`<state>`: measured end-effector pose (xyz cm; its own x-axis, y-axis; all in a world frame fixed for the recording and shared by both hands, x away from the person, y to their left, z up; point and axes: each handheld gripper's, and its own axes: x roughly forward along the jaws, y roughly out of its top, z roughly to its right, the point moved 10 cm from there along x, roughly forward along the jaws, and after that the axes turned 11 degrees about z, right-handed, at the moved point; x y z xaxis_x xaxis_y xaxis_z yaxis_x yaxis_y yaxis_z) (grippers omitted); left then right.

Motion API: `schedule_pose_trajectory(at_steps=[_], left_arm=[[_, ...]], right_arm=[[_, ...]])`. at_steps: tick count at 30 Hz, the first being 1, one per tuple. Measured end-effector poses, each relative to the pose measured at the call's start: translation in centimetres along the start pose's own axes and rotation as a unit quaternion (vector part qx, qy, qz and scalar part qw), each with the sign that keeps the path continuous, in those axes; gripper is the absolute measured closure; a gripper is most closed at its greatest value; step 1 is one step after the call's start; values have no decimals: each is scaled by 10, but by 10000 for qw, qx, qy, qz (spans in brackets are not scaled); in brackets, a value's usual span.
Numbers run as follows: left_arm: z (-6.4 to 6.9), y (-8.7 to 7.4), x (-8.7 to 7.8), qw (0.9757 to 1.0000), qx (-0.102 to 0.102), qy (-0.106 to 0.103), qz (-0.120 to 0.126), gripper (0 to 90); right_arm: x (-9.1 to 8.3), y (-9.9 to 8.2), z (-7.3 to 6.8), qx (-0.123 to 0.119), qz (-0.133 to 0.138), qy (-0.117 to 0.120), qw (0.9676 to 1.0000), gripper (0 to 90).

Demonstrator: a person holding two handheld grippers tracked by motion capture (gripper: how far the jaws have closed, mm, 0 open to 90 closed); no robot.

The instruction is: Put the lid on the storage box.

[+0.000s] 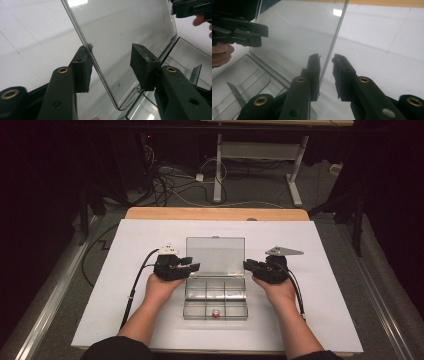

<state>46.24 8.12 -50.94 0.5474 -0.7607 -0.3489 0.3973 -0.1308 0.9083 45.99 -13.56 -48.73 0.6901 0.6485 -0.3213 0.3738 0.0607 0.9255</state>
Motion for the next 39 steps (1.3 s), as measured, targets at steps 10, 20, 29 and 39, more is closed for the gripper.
schedule_pose_trajectory(at_steps=[10,20,29,39], left_arm=[[10,4,-14,9990,341,130,271,633],[22,2,-24,9977,545,181,365,649],[32,-4,-32,9969,691,98,350,631],[32,-20,-46,9978,618,169,191,564]], right_arm=[[-21,0,-21,-387,257,213,9987,900],[-11,-6,-40,-600,191,332,9975,900],[-13,-9,-46,-646,196,374,9970,900],[-20,-17,-52,-673,184,412,9967,900]])
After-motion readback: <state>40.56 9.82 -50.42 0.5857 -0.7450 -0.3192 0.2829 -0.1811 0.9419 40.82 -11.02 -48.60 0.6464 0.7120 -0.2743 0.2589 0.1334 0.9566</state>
